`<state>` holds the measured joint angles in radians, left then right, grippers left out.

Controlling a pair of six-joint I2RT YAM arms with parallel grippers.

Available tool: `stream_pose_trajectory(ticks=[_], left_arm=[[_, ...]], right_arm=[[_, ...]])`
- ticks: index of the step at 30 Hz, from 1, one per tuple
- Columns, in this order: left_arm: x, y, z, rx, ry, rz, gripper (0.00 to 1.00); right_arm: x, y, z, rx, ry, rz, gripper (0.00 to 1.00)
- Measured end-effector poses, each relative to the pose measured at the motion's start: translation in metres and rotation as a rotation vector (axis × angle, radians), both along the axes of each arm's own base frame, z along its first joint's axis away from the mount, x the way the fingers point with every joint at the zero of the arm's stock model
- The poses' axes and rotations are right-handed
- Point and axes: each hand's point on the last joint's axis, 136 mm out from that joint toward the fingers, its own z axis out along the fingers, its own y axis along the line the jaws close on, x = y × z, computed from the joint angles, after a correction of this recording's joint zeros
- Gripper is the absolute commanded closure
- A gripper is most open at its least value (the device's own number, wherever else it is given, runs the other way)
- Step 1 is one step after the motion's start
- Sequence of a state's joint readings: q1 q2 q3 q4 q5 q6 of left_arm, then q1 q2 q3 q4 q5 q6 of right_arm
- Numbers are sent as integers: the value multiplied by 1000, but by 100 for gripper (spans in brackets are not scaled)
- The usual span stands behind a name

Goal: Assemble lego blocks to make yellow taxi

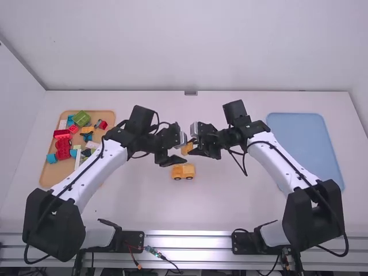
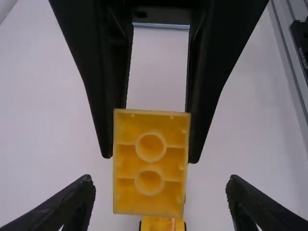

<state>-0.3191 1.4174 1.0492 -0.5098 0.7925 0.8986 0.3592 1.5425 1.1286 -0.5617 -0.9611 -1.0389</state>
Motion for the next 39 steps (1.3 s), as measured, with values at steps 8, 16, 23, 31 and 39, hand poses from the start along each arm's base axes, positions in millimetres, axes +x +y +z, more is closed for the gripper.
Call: stream_pose_trajectory(ticks=[8,16,23,31,39], left_arm=[[3,-2,3,-9,-28,-7,46],[4,-2,4,-14,-34,-11,57],[4,-2,4,-14,-34,-11,64],[5,-2,4,-9,-41,-7,74],[6,-2,4,-9,-42,-5,77]], right_arm=[[-1,0,0,-1,1,2,100],[-1,-1,-1,-2,4,2,100],[-1,0,0,-1,1,2,100],[2,1,1,3,6,-9,100],[2,0,1,1,5,-11,90]])
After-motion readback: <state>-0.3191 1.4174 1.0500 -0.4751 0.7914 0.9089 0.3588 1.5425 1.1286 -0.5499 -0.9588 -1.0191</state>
